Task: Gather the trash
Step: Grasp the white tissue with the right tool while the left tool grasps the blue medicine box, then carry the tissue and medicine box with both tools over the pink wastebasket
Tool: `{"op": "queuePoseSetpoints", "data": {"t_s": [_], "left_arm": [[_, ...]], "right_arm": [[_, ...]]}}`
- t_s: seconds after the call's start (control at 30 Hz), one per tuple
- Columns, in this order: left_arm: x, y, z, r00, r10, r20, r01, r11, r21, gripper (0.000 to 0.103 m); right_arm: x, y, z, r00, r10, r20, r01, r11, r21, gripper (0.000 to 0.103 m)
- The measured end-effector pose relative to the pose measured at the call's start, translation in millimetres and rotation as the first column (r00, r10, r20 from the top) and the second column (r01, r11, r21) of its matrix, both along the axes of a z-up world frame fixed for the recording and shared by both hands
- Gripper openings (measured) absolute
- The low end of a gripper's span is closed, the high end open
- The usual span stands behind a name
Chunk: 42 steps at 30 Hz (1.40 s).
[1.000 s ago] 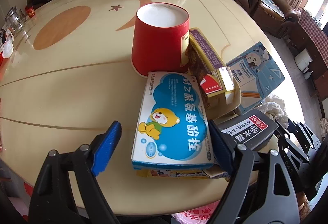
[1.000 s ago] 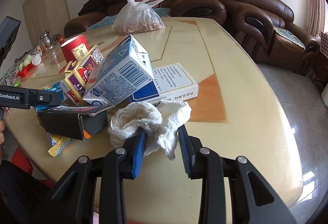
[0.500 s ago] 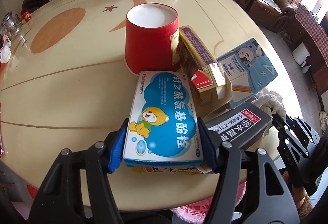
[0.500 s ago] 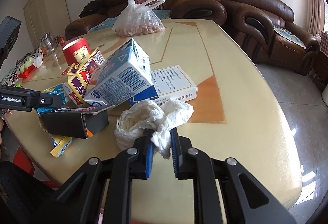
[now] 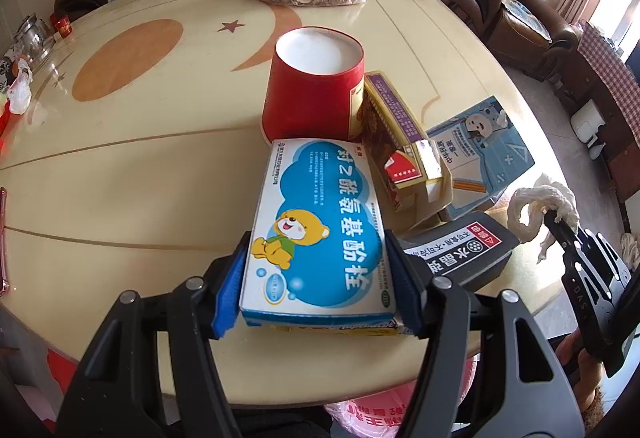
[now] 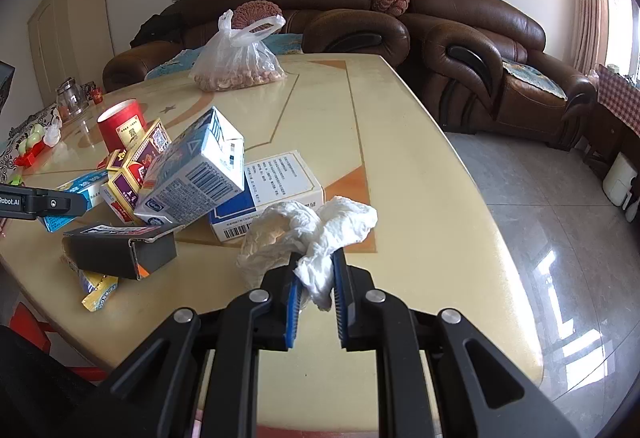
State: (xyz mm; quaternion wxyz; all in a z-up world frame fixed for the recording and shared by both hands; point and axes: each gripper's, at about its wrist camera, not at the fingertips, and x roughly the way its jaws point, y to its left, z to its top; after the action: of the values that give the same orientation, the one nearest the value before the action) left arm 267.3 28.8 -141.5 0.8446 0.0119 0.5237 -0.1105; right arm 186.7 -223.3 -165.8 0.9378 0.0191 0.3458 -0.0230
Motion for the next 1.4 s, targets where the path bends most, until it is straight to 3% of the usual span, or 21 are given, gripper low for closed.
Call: {"op": "queuePoseSetpoints", "data": {"t_s": [0.6, 0.93, 1.4], "left_arm": [[-44, 14, 49, 0.994, 0.031, 0.104, -0.031, 1.0, -0.005, 0.062], [-91, 16, 78, 0.988, 0.016, 0.155, -0.014, 1.0, -0.01, 0.062], [-149, 9, 95, 0.981, -0.045, 0.187, 0.045, 0.999, 0.001, 0.062]], "right_arm": [[-37, 12, 63, 0.995, 0.021, 0.102, -0.015, 0.998, -0.057, 0.015], [-76, 19, 95, 0.99, 0.034, 0.137, -0.027, 0.998, -0.054, 0.015], [-140, 34, 122, 0.984, 0.069, 0.161, -0.066, 0.997, -0.029, 0.015]]}}
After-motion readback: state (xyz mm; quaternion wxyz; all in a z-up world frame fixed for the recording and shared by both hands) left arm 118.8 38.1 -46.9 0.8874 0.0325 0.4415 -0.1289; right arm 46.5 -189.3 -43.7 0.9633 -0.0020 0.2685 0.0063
